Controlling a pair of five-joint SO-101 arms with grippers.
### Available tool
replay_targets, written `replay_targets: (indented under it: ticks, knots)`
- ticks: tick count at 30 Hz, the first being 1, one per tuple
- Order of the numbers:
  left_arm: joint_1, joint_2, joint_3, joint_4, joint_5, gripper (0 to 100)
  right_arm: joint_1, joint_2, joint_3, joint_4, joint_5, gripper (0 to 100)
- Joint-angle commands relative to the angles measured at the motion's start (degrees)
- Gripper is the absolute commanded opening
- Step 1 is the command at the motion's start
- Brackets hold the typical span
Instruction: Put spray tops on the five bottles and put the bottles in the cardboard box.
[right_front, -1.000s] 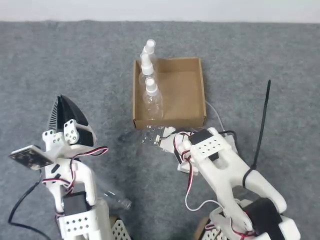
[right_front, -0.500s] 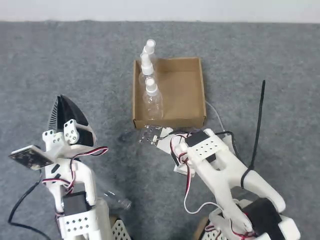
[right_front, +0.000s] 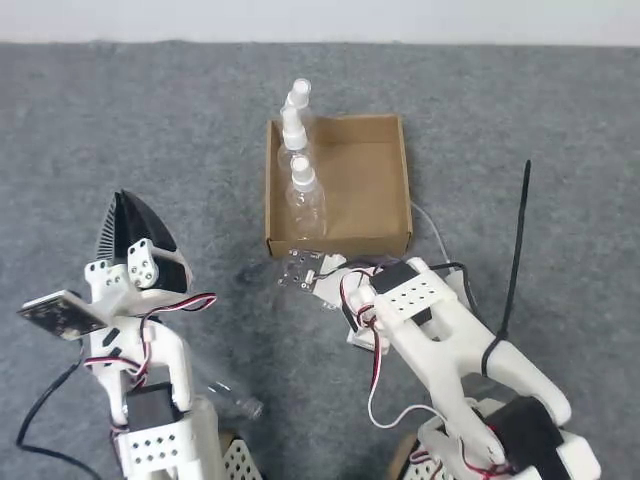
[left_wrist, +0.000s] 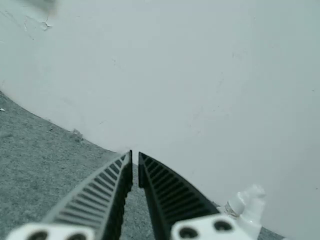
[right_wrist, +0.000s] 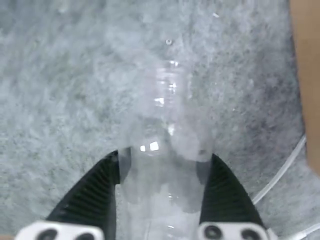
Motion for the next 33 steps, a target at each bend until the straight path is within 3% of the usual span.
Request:
replay_targets:
  ticks: [1,19,33]
  knots:
    - [0.09,-1.32,-0.75,-0.79,-0.44,1,-0.13,-7.25,-2.90,1.98,-4.22,6.1]
    - [0.09,-1.32,-0.75,-0.79,-0.44,1,-0.04,-17.89,-2.90,3.30,-19.34,6.2]
    - [0.09,-1.32,-0.75,-0.79,-0.44,1,8.13,-34.33,6.15,-4.18,-21.10,6.2]
